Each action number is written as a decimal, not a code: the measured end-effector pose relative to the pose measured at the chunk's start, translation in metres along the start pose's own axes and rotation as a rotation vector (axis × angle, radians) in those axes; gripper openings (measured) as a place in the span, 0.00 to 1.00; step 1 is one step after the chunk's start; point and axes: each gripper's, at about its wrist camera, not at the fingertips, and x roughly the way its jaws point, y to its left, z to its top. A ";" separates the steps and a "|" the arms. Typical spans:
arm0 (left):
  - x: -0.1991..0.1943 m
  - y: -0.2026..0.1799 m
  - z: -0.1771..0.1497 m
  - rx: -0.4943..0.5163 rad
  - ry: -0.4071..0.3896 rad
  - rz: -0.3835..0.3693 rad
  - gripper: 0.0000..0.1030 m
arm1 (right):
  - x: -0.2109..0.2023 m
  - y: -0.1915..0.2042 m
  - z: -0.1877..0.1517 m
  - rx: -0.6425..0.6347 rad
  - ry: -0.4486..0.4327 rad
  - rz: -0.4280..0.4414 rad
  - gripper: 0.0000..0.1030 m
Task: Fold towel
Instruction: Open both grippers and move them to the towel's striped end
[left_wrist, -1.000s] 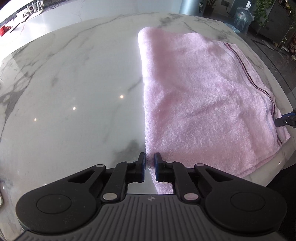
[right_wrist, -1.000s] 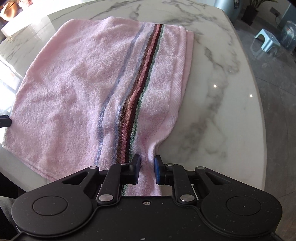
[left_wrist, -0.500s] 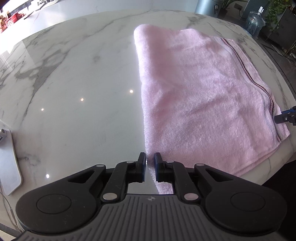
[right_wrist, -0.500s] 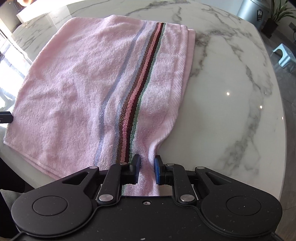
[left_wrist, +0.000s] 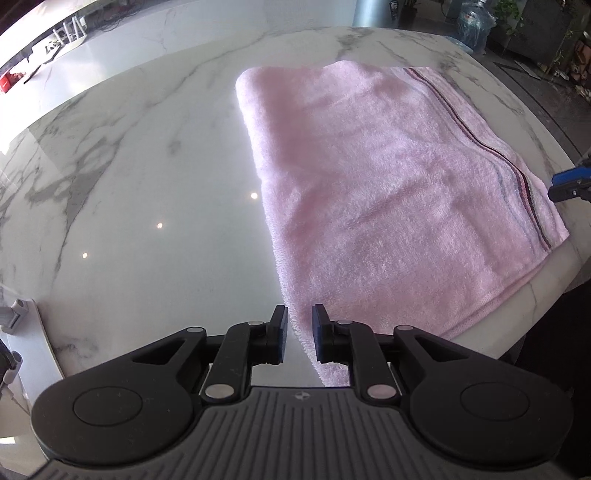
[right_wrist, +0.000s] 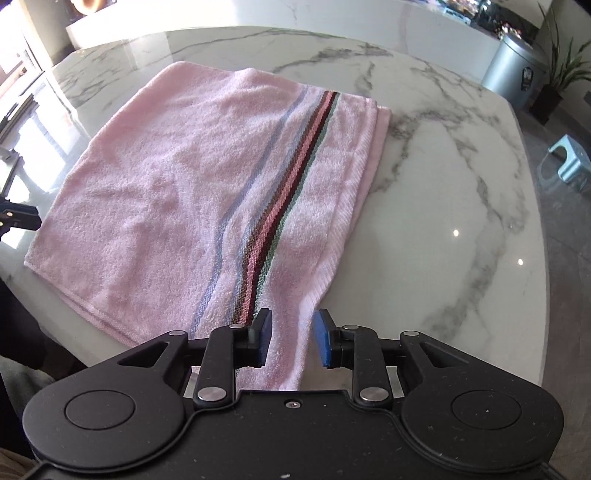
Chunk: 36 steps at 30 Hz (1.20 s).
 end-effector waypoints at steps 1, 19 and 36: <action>-0.002 -0.003 0.000 0.036 -0.005 0.003 0.28 | -0.003 0.003 0.000 -0.029 -0.012 -0.001 0.38; -0.019 -0.064 -0.021 0.738 -0.118 0.041 0.39 | -0.018 0.081 -0.030 -0.764 -0.033 0.068 0.53; 0.009 -0.063 -0.019 0.907 0.013 -0.187 0.38 | 0.022 0.074 -0.025 -0.815 0.149 0.220 0.53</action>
